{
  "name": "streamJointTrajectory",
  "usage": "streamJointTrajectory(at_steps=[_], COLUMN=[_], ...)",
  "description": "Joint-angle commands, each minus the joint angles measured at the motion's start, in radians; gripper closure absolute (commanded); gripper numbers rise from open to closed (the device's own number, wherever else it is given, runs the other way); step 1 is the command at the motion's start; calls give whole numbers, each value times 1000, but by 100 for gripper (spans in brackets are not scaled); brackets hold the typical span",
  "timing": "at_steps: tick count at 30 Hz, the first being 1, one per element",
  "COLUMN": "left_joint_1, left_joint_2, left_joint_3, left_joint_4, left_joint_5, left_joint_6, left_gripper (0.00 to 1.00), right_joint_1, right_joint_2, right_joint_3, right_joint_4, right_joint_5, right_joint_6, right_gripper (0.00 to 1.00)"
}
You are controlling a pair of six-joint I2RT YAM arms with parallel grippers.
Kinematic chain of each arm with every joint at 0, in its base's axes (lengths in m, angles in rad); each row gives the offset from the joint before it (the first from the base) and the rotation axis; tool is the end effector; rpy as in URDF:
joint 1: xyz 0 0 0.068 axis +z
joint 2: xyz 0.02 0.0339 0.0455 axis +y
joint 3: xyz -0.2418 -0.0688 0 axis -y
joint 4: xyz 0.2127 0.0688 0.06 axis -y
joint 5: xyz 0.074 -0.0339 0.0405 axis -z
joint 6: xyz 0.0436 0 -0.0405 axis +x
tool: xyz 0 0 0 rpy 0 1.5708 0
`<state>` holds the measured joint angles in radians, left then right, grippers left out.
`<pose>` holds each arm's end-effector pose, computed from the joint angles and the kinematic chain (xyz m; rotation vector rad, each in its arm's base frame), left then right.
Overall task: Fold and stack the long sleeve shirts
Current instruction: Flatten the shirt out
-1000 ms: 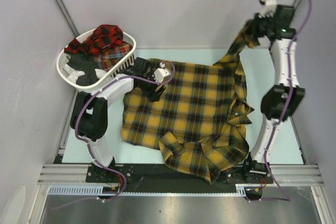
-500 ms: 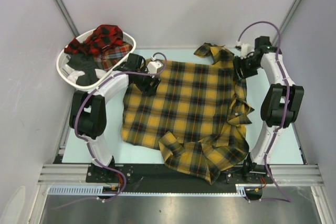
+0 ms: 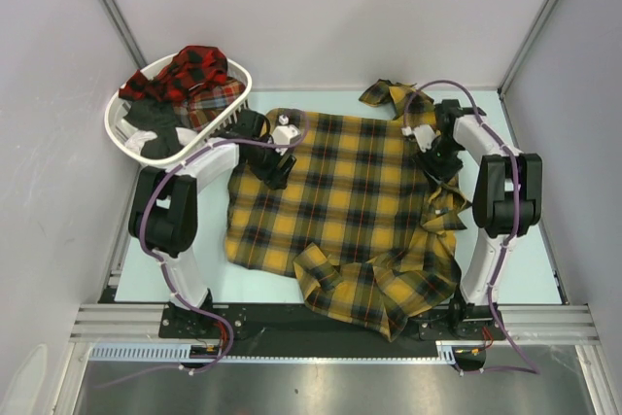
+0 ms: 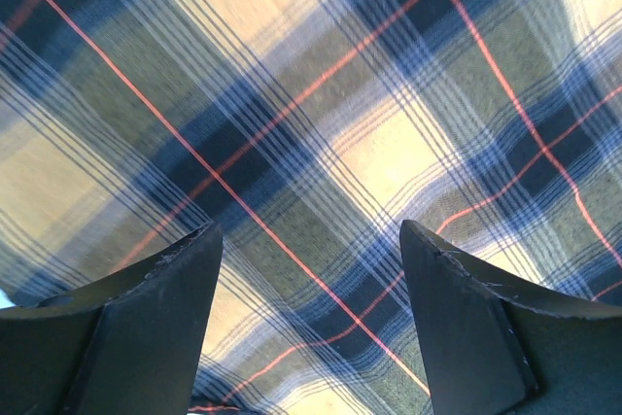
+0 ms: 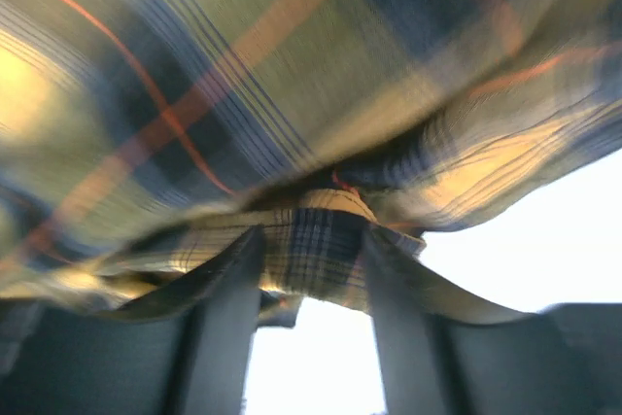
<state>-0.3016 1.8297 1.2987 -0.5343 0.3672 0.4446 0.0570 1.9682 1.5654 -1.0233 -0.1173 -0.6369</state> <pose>0.3307 -0.1193 0.1909 1.0562 2.3587 -0.4305 0.3488 0.0250 0.1922 -1.0210 2.7866 0.1055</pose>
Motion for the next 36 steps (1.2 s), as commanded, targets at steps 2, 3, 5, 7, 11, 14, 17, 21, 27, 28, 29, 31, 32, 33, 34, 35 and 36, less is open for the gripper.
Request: streamJointTrajectory(at_steps=[2, 3, 5, 7, 11, 14, 17, 21, 27, 28, 29, 31, 32, 33, 34, 35, 36], left_joint_1=[-2, -2, -1, -1, -1, -1, -2, -1, -1, -2, -2, -2, -2, -2, -2, -2, -2], left_joint_2=[-61, -64, -67, -63, -44, -24, -17, 0, 101, 100, 98, 89, 85, 73, 66, 56, 33], left_joint_3=[-35, -44, -49, -55, -55, -47, -38, 6, 119, 113, 85, 54, 24, 8, -7, -41, -58], left_joint_4=[25, 26, 27, 28, 30, 27, 23, 10, -107, -112, -113, -116, -119, -121, -125, -131, -135], left_joint_5=[-25, -30, -31, -34, -43, -54, -57, -19, -40, -62, -79, -121, -135, -149, -165, -181, -189], left_joint_6=[-4, -1, 2, 5, 17, 31, 45, 71, 141, 167, 178, 207, 212, 215, 220, 221, 224], left_gripper=[21, 21, 21, 21, 22, 22, 23, 22, 26, 30, 31, 34, 35, 36, 36, 37, 38], right_joint_1=[-104, -126, -204, -253, -336, -359, -352, -318, -281, -278, -275, -281, -292, -296, -304, -316, -321], right_joint_2=[-15, -25, -23, -2, 47, 63, 18, -52, -98, -104, -109, -104, -94, -59, -40, -17, 18], right_joint_3=[-82, -91, -116, -107, 58, 160, 216, 162, -48, -124, -172, -238, -283, -289, -289, -269, -254], right_joint_4=[-34, -26, 31, 96, 161, 86, -36, -127, -91, -48, -17, 84, 118, 165, 184, 198, 224], right_joint_5=[186, 229, 274, 315, 329, 295, 188, 12, -42, -30, 6, 45, 86, 103, 116, 143, 152], right_joint_6=[-153, -202, -253, -309, -319, -282, -219, -100, -11, -7, -10, -24, -30, -36, -38, -43, -44], right_gripper=[62, 65, 68, 68, 68, 63, 50, 32, 42, 47, 49, 53, 54, 56, 57, 57, 57])
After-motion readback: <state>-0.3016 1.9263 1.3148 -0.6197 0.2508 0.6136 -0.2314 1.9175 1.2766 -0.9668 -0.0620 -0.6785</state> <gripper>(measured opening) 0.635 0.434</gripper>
